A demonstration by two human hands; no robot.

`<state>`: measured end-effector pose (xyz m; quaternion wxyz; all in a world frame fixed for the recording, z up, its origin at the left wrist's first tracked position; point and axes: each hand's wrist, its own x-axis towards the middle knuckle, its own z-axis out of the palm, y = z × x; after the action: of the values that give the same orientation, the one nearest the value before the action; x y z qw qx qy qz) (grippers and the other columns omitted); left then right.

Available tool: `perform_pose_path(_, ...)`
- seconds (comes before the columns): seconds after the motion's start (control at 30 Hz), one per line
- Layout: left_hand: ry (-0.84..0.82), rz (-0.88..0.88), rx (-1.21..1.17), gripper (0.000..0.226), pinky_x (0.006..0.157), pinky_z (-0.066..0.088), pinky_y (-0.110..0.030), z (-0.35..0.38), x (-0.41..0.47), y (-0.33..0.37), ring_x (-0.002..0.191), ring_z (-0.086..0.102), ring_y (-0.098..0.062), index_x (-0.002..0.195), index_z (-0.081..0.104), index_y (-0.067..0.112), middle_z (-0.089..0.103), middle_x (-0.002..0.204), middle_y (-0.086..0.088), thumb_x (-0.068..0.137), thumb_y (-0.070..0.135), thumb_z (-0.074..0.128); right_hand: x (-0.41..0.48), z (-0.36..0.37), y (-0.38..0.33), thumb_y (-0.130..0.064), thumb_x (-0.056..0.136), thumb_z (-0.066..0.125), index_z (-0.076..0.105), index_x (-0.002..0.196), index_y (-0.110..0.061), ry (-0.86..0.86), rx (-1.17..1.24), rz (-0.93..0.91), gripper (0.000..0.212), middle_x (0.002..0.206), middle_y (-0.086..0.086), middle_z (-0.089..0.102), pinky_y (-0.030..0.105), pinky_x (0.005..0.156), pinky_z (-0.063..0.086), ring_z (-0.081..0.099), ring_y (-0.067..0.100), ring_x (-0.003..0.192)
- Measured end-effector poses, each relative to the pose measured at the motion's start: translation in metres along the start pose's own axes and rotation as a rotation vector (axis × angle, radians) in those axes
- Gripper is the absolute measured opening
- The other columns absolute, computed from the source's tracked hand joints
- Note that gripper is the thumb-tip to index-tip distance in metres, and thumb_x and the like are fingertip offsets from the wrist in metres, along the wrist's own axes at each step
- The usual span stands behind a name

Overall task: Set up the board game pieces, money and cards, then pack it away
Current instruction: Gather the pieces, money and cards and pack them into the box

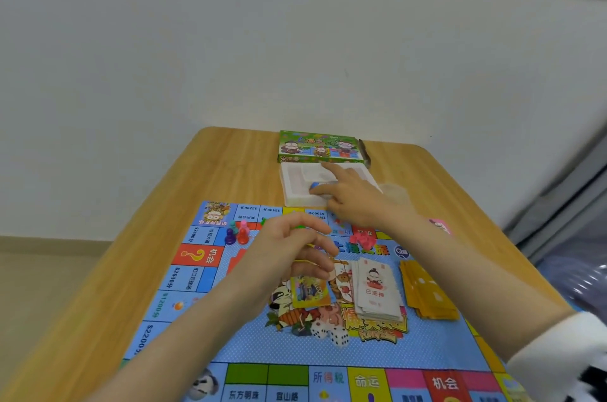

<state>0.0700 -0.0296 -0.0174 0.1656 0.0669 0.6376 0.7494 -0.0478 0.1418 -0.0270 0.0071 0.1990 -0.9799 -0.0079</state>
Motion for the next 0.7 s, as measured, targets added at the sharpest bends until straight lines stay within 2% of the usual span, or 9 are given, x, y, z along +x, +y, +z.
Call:
perform_pose_path(0.07,0.002,-0.001,0.011,0.021,0.053,0.053,-0.025,0.000,0.000,-0.001,0.057,0.064,-0.019,0.098,0.061,0.000,0.069,0.074,-0.012,0.098,0.000,0.040,-0.001,-0.001,0.001,-0.016,0.095,0.039,0.045,0.138,-0.028,0.036,0.104,0.019,0.045,0.158,0.004,0.005,0.046,0.108,0.030,0.019,0.030,0.138)
perform_pose_path(0.17,0.007,-0.003,0.009,0.022,0.053,0.053,-0.026,-0.001,0.000,-0.002,0.057,0.064,-0.020,0.096,0.061,0.000,0.069,0.073,-0.012,0.099,0.000,0.039,-0.011,-0.013,0.009,-0.015,0.092,0.048,0.050,0.134,-0.024,0.249,0.278,0.096,0.043,0.153,0.006,0.024,0.035,0.109,0.028,0.026,0.026,0.137)
perform_pose_path(0.2,0.007,-0.003,0.007,0.022,0.053,0.054,-0.026,-0.002,0.000,-0.002,0.057,0.064,-0.020,0.096,0.061,0.000,0.069,0.073,-0.012,0.099,0.000,0.039,-0.017,-0.019,0.016,-0.013,0.091,0.050,0.052,0.131,-0.020,0.286,0.283,0.139,0.041,0.147,0.006,0.034,0.028,0.105,0.027,0.032,0.024,0.134)
perform_pose_path(0.27,0.005,-0.001,0.003,0.022,0.053,0.054,-0.026,-0.002,0.001,-0.003,0.057,0.064,-0.020,0.097,0.061,-0.001,0.069,0.073,-0.013,0.098,0.000,0.039,-0.033,-0.030,0.035,-0.009,0.089,0.054,0.055,0.125,-0.015,0.200,0.228,0.262,0.036,0.132,0.001,0.046,0.018,0.089,0.032,0.044,0.021,0.122)
perform_pose_path(0.37,0.002,0.003,0.008,0.021,0.053,0.054,-0.026,-0.002,0.000,-0.003,0.056,0.064,-0.019,0.097,0.061,-0.001,0.069,0.072,-0.012,0.098,0.000,0.039,-0.055,-0.029,0.059,-0.013,0.088,0.058,0.052,0.120,-0.014,-0.054,0.218,0.449,0.033,0.123,0.002,0.053,0.027,0.083,0.045,0.053,0.018,0.101)
perform_pose_path(0.43,-0.001,0.006,0.011,0.021,0.052,0.054,-0.025,0.000,0.000,-0.003,0.055,0.064,-0.019,0.096,0.061,-0.001,0.069,0.072,-0.012,0.098,-0.001,0.040,-0.065,-0.021,0.068,-0.016,0.084,0.062,0.051,0.116,-0.015,-0.135,0.177,0.498,0.034,0.115,0.002,0.055,0.030,0.075,0.050,0.056,0.018,0.092)
perform_pose_path(0.53,0.001,0.004,0.017,0.021,0.052,0.054,-0.025,0.000,0.001,-0.003,0.055,0.063,-0.019,0.095,0.061,-0.002,0.069,0.071,-0.012,0.097,-0.001,0.041,-0.071,-0.007,0.075,-0.018,0.084,0.061,0.057,0.107,-0.014,-0.035,0.092,0.456,0.025,0.106,0.002,0.058,0.030,0.073,0.048,0.056,0.019,0.090)
perform_pose_path(0.63,0.016,0.002,0.025,0.021,0.051,0.054,-0.025,0.001,0.000,-0.004,0.055,0.064,-0.019,0.095,0.061,-0.002,0.069,0.072,-0.013,0.098,-0.001,0.040,-0.073,0.000,0.077,-0.015,0.086,0.055,0.059,0.087,-0.013,0.075,-0.051,0.425,0.005,0.091,0.004,0.062,0.031,0.063,0.046,0.058,0.020,0.079)
perform_pose_path(0.7,0.019,0.002,0.027,0.021,0.052,0.054,-0.025,-0.001,0.001,-0.005,0.055,0.064,-0.019,0.096,0.061,-0.001,0.069,0.073,-0.013,0.098,-0.001,0.040,-0.075,0.004,0.080,-0.013,0.088,0.050,0.059,0.080,-0.009,0.187,-0.076,0.462,0.013,0.081,0.006,0.061,0.032,0.056,0.042,0.057,0.022,0.071)
